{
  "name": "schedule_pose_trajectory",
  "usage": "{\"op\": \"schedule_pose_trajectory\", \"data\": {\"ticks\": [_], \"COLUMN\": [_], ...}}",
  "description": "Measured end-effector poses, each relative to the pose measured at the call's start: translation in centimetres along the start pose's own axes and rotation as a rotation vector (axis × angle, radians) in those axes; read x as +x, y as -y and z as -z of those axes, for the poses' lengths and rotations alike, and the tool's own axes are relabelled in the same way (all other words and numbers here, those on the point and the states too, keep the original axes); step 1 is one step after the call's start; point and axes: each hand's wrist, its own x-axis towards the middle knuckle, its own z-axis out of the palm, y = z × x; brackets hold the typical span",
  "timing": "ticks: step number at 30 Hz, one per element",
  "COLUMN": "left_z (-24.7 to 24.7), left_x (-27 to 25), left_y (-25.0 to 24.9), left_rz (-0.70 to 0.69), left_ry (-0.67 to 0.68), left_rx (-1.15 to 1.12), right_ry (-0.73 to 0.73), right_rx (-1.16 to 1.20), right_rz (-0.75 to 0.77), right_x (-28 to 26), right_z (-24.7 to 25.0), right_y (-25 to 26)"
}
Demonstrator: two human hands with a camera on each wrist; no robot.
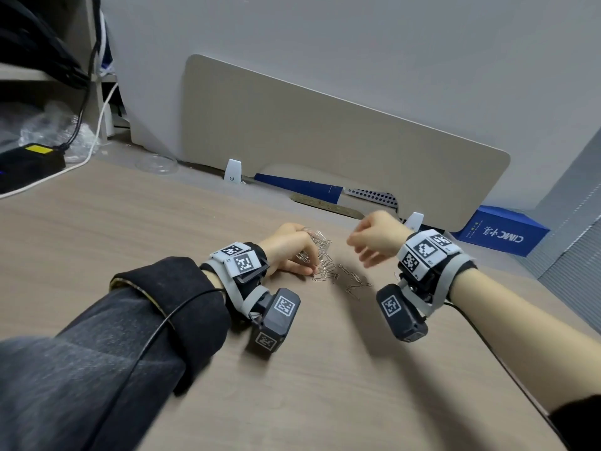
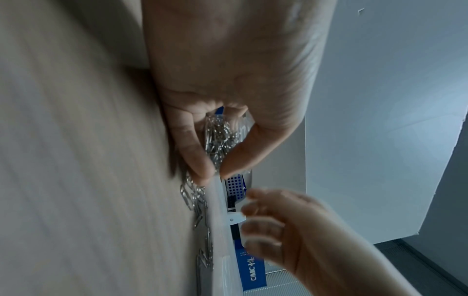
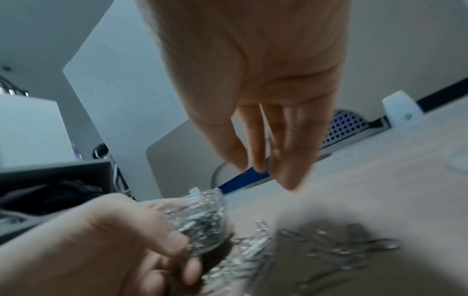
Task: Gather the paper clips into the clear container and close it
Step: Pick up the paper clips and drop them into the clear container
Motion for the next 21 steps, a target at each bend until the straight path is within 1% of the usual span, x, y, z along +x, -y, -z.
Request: {"op": "schedule_pose_trajectory", "data": {"ticks": [2, 4, 5, 7, 9, 11, 12, 15, 16, 17, 19, 20, 21], "left_z": [0.0, -0.1, -0.1, -0.1, -0.1, 0.0, 0.0, 0.0, 0.0, -0.1, 0.0, 0.0, 0.0], "left_x": [-0.1, -0.2, -0.2, -0.3, -0.3, -0.3, -0.4, -0.4, -0.3, -0.3, -0.2, -0.1, -0.1], "left_y": [0.0, -0.1, -0.1, -0.1, -0.1, -0.2, -0.2, -0.2, -0.2, -0.2, -0.2, -0.2, -0.2], "left_rz": [0.005, 0.005, 0.003, 0.002, 0.002, -0.001, -0.001, 0.003, 0.003, 0.004, 0.002, -0.002, -0.005], "left_ry": [-0.001, -0.003, -0.005, -0.009, -0.018, -0.025, -0.025, -0.022, -0.024, -0.028, -0.048, -0.062, -0.075], "left_rx": [-0.001, 0.001, 0.001, -0.001, -0.008, -0.013, -0.015, -0.011, -0.012, -0.013, -0.022, -0.030, -0.040], "right_ry": [0.102, 0.144, 0.146, 0.117, 0.123, 0.163, 0.169, 0.172, 0.218, 0.296, 0.491, 0.551, 0.563], "right_rx": [-0.149, -0.158, -0.160, -0.167, -0.048, 0.107, 0.136, 0.105, 0.078, 0.034, -0.102, -0.147, -0.160], "right_rz": [-0.128, -0.228, -0.239, -0.191, -0.126, -0.079, -0.049, 0.014, 0.016, 0.014, 0.009, 0.012, 0.019], "right_x": [-0.2, -0.6, -0.8, -1.0, -0.8, -0.6, -0.5, -0.7, -1.0, -1.4, -2.1, -2.4, -2.5], "right_z": [-0.1, -0.7, -1.3, -2.3, -3.1, -3.2, -3.0, -1.4, -0.9, -0.5, -0.6, -1.0, -1.5], "right_y": [-1.7, -2.7, -2.9, -2.8, -2.5, -2.2, -2.1, -2.1, -2.2, -2.3, -2.3, -2.1, -2.0]}}
